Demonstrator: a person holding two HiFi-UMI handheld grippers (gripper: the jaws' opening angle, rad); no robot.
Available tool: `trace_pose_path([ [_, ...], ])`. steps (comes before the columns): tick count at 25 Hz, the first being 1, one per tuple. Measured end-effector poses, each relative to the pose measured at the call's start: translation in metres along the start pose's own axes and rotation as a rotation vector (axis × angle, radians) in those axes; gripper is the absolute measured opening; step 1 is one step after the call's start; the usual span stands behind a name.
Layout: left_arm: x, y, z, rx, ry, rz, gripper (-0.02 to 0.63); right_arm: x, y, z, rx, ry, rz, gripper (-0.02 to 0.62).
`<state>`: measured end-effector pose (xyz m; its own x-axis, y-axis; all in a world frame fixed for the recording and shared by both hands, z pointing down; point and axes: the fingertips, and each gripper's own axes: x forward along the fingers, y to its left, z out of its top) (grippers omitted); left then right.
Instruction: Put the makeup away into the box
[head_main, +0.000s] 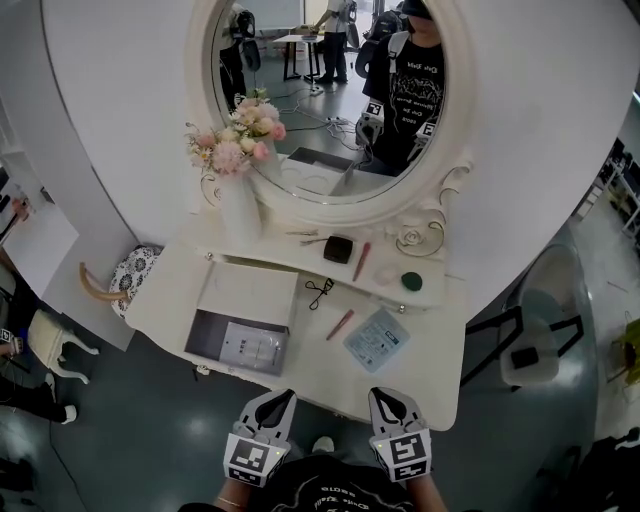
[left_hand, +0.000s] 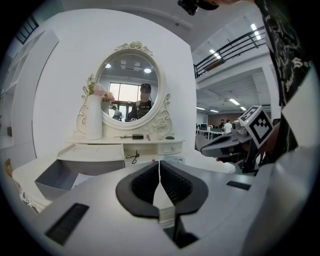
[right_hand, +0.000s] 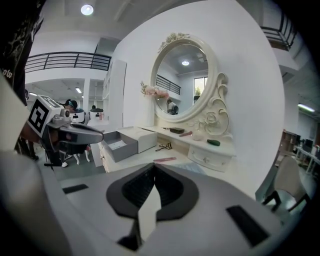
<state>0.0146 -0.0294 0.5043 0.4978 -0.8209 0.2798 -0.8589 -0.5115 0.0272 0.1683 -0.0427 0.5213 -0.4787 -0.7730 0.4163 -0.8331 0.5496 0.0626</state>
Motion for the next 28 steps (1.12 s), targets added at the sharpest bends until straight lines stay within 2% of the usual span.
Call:
trace_pose_path([
  [13, 0.019, 0.01, 0.004, -0.011, 0.01, -0.034, 0.021, 0.011, -0.006, -0.009, 0.038, 0.064, -0.02, 0.011],
  [28, 0.053, 0.056, 0.025, 0.018, -0.005, -0.134, 0.021, 0.059, -0.013, 0.015, 0.063, 0.085, -0.086, 0.011],
])
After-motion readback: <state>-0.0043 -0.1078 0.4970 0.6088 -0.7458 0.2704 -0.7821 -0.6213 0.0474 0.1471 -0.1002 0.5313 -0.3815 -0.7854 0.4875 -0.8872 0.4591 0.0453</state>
